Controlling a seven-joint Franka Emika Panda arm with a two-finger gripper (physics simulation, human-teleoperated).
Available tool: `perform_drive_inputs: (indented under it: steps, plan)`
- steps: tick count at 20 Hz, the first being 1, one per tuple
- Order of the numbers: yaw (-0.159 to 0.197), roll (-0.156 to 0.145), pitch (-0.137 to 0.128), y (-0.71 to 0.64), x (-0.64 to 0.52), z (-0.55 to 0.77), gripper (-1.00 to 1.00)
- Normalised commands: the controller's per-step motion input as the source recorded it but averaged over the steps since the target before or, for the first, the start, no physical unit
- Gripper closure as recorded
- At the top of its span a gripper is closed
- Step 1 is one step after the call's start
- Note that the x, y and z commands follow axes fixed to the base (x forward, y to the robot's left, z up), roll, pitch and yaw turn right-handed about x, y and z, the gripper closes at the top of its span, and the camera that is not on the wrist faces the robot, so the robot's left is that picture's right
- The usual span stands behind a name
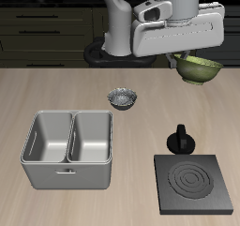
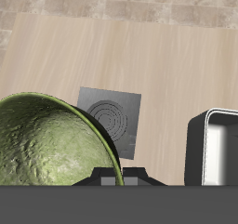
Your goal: Place the green bowl on the flat stove and turn on the flat stove
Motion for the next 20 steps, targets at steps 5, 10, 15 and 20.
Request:
perform_drive_inputs:
  steps: [5,10,15,20]
  plan:
    - [0.010,0.009,-0.023,-0.08,0.06,0.31,1.00]
    - [0.036,0.040,-0.003,0.16,0.09,-0.01,1.00]
    - [-0.003,0.017,0.060,0.02,0.20,-0.66,1.00]
    - [0.004,0.006,0.070,-0.11,0.23,-0.89,1.00]
